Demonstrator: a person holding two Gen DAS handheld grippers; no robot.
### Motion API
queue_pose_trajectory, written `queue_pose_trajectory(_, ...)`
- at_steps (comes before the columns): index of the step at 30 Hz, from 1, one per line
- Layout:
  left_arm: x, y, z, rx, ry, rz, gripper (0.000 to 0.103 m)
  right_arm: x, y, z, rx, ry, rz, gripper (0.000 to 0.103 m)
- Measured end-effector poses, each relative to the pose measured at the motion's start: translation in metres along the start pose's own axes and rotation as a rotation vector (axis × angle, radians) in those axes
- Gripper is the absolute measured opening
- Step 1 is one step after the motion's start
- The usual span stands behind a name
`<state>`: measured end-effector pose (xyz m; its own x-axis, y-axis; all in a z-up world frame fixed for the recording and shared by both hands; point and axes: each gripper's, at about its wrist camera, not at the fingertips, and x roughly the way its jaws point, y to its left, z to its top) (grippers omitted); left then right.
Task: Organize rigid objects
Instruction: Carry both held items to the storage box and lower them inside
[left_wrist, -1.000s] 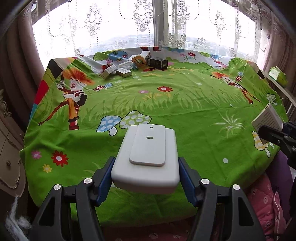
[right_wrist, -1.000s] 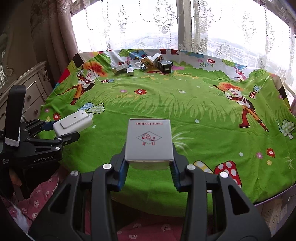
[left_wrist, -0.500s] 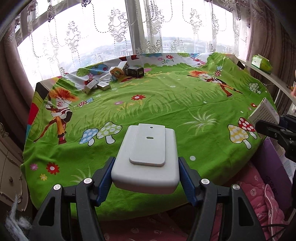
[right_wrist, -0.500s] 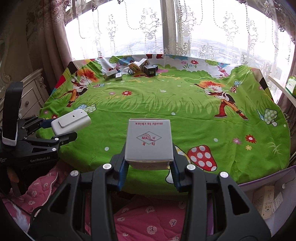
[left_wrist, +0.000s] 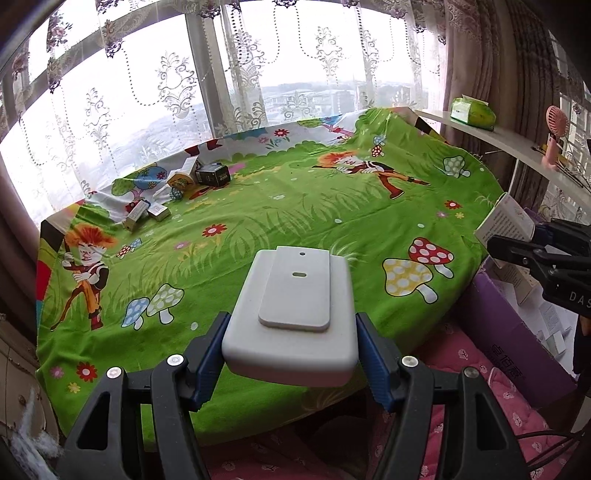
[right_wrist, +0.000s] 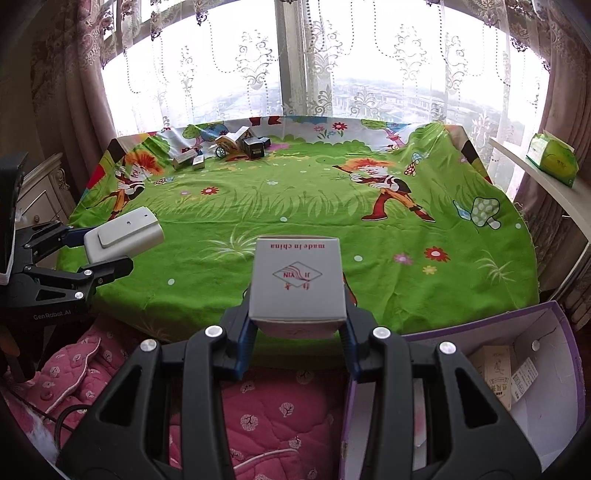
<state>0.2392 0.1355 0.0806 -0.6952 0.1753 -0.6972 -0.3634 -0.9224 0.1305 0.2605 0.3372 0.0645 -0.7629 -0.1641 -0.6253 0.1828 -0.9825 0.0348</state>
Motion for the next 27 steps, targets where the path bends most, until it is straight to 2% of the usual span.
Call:
queue_pose_trajectory(3, -0.001, -0.017, 0.005, 0.037, -0.005, -0.055, 0.066, -0.005, -0.011, -0.005, 0.001, 0.011, -0.047, 0.044)
queue_pose_trajectory(14, -0.002, -0.090, 0.024, 0.208, 0.000, -0.163, 0.066, -0.018, -0.058, -0.029, 0.040, 0.063, -0.191, 0.044)
queue_pose_trajectory(27, -0.001, -0.171, 0.037, 0.380, 0.028, -0.277, 0.066, -0.035, -0.112, -0.062, 0.113, 0.099, -0.303, 0.044)
